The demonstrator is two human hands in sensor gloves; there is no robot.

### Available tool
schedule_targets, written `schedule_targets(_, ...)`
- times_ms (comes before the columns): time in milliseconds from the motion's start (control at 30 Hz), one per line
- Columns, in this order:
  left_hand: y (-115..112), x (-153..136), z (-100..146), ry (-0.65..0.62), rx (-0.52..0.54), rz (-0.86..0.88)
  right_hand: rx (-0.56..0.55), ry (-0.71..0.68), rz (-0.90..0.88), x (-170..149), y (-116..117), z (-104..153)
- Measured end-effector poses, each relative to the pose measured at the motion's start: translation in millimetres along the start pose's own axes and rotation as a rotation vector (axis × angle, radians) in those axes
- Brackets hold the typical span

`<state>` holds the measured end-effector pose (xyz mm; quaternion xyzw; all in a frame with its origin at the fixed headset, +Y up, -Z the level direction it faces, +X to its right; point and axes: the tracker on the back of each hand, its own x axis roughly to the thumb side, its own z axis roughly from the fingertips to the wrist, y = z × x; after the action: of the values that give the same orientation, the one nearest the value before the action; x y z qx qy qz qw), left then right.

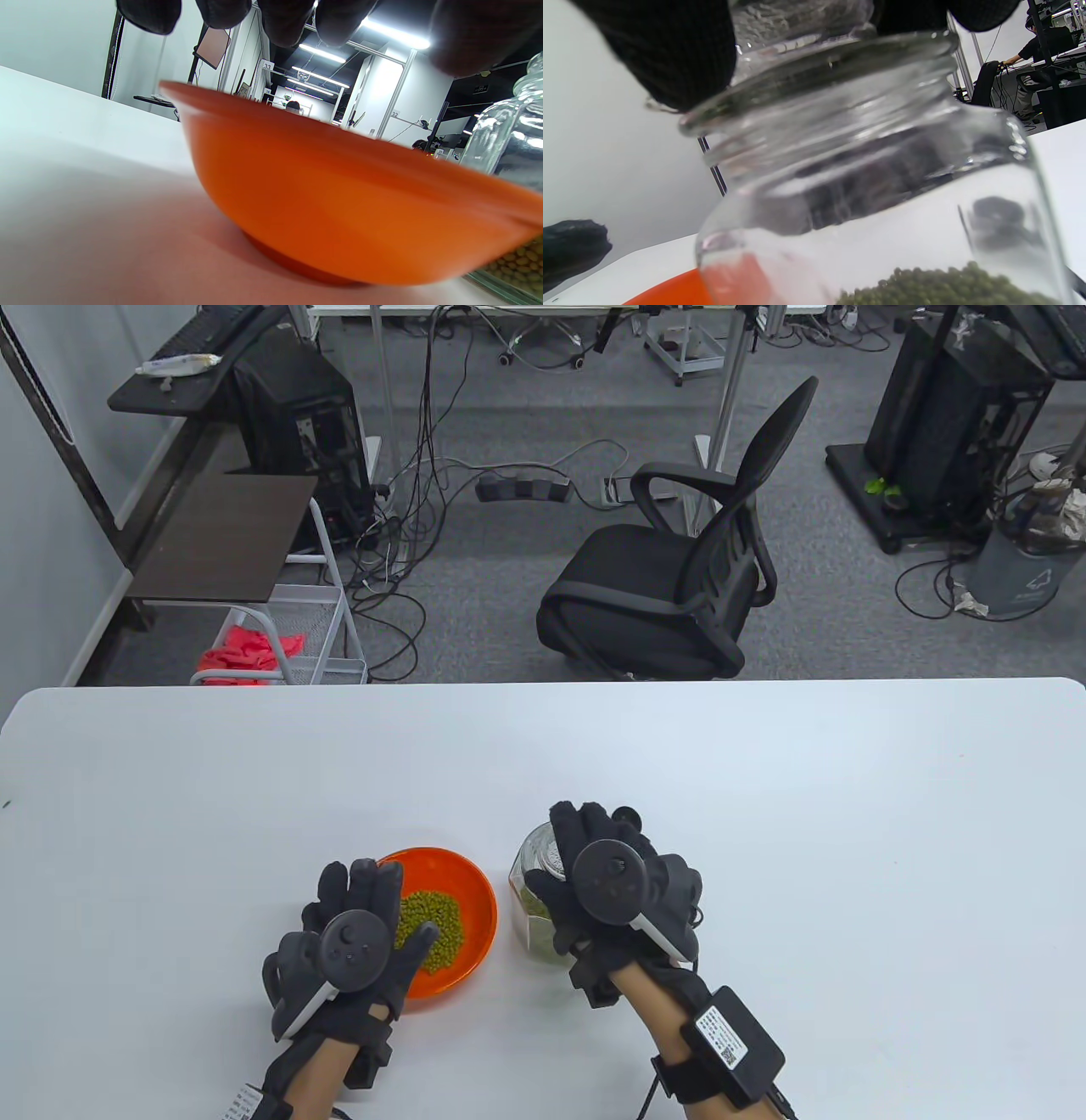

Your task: Portion mung beans with measuring scoop (Bowl in hand)

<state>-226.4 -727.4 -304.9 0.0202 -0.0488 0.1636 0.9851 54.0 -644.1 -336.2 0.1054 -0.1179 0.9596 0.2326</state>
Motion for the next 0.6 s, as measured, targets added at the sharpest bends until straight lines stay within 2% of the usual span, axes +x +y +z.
schedule_targets(600, 0.1, -0.8, 0.0, 0.001, 0.003, 0.005, 0.029, 0.028, 0.003, -0.8, 2.5, 2.6)
